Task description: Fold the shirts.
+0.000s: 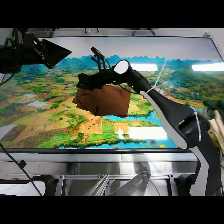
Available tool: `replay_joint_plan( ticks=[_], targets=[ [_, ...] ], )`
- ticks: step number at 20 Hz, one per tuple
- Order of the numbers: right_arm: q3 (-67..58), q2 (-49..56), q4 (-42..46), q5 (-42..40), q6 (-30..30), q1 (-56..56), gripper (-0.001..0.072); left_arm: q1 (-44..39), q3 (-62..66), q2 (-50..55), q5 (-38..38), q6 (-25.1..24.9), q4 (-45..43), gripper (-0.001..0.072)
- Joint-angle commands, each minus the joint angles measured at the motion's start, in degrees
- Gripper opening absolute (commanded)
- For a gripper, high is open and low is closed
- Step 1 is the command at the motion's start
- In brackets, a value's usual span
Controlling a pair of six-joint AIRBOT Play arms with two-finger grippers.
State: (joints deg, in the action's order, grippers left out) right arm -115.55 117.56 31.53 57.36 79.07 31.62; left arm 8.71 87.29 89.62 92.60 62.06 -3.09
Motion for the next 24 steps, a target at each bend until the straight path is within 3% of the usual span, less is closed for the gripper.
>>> replay_joint_plan(
  ticks=[1, 2, 5, 8, 9, 10, 11, 12, 15, 17, 18, 22, 24],
  targets=[
    [1.77, -4.31, 8.72, 15.04, 5.86, -6.67, 0.0063, 0.13, -6.25, -3.06, 0.87, -4.02, 0.11, -0.0002],
    [3.96, -6.43, 13.18, 18.97, 8.28, -8.81, 0.0019, 0.15, -7.98, -3.96, 1.31, -4.44, 0.13, -0.0003],
    [13.29, -14.69, 31.50, 27.21, 15.08, -13.64, 0.0018, 0.28, -13.84, -7.61, 2.38, -6.84, 0.17, -0.0002],
    [28.09, -22.12, 36.15, 19.21, 20.13, -18.23, 0.0023, 0.70, -19.82, -12.24, 2.14, -9.97, 0.17, -0.0002],
    [31.82, -22.77, 35.12, 15.50, 21.97, -19.19, 0.0058, 1.05, -21.53, -13.68, 1.36, -10.69, 0.13, -0.0002],
    [34.42, -22.36, 32.94, 12.24, 22.16, -19.82, 0.0282, 1.49, -22.77, -14.71, 0.81, -11.34, 0.15, -0.0002],
    [36.02, -21.18, 30.08, 9.07, 22.12, -19.85, 0.0576, 1.95, -23.61, -15.45, 0.72, -11.72, 0.17, -0.0002],
    [36.37, -19.50, 27.43, 7.23, 22.08, -19.58, 0.0677, 2.27, -24.35, -16.15, 0.46, -11.72, 0.20, -0.0002],
    [36.33, -13.27, 13.57, 1.33, 15.54, -18.78, 0.0677, 2.38, -25.92, -17.07, 0.33, -12.20, 0.15, 0.0016],
    [36.30, -9.38, 0.46, -2.08, 5.95, -18.47, 0.0676, 2.38, -25.94, -17.03, 0.33, -12.57, 0.17, 0.0016],
    [36.22, -7.96, -4.59, -2.75, 2.12, -18.40, 0.0652, 2.38, -25.94, -17.03, 0.39, -12.57, 0.15, 0.0017],
    [36.04, -5.57, -21.90, -1.27, -10.01, -18.64, 0.0016, 2.38, -25.94, -17.03, 0.37, -12.57, 0.15, 0.0016],
    [35.01, -7.63, -23.67, 2.82, -12.92, -20.28, 0.0020, 2.38, -25.94, -17.03, 0.39, -12.55, 0.15, 0.0016]
  ],
)
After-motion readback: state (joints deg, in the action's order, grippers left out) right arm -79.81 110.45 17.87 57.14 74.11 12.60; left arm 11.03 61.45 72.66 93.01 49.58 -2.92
